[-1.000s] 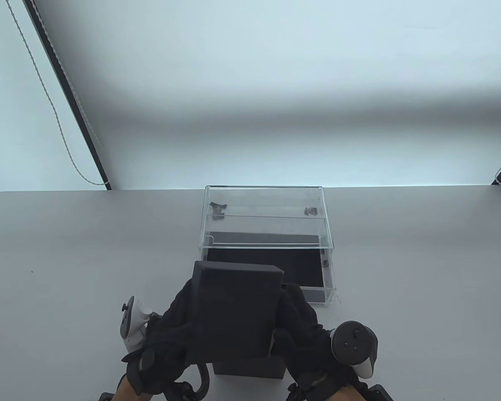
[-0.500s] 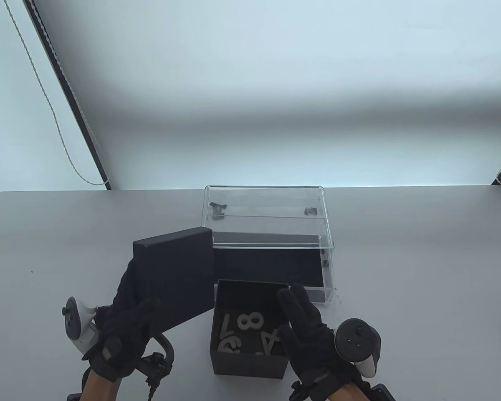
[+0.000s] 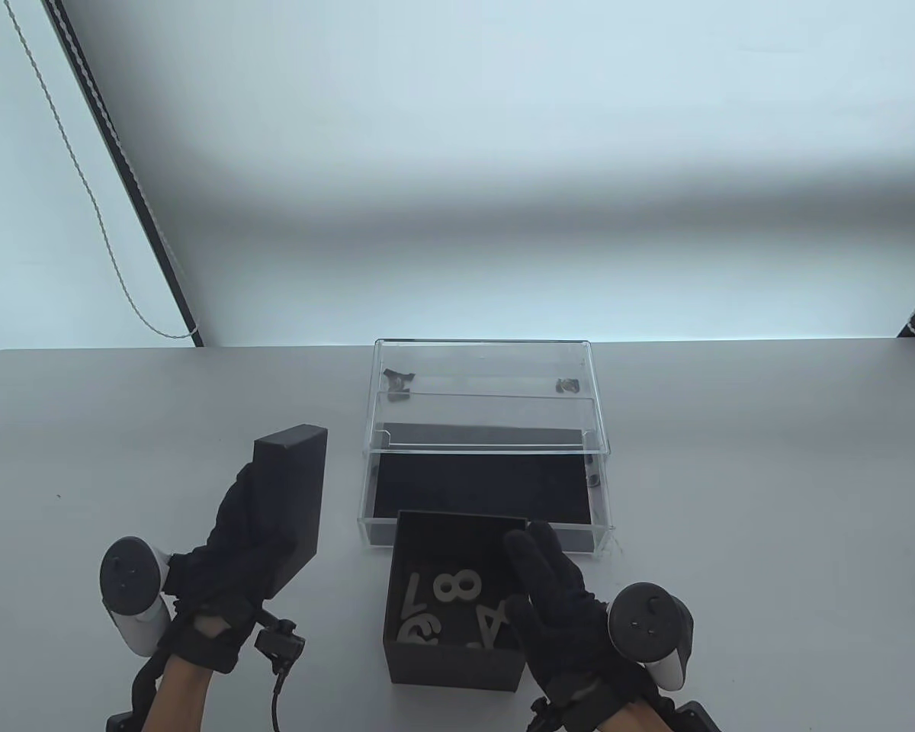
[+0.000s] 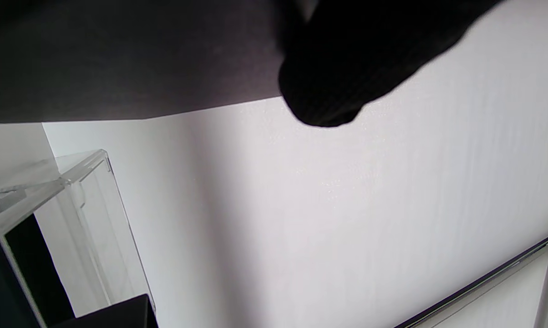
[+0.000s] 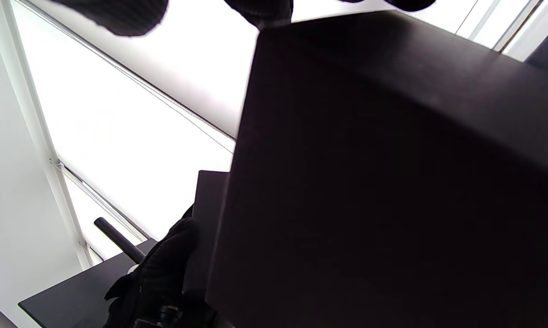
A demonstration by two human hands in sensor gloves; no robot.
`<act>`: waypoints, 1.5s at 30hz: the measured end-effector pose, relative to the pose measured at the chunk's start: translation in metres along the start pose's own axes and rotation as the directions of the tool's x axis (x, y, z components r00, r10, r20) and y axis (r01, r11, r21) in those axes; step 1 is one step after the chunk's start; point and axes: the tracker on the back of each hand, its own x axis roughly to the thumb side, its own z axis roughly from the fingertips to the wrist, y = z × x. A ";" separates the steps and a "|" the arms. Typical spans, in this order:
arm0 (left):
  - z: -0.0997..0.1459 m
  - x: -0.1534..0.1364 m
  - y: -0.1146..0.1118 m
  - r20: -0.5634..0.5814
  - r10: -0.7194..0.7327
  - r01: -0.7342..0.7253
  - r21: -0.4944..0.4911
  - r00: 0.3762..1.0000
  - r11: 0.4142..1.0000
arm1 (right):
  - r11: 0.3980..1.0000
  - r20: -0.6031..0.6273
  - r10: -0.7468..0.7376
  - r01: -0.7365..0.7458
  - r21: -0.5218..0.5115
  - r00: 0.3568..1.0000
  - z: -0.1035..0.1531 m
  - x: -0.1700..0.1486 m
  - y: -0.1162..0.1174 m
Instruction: Pour number blocks into a drawer
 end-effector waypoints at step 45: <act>-0.004 -0.068 -0.053 -0.208 -0.538 0.470 -0.301 0.817 0.830 | 0.890 0.329 0.393 -0.446 0.099 0.858 0.009 0.039 0.033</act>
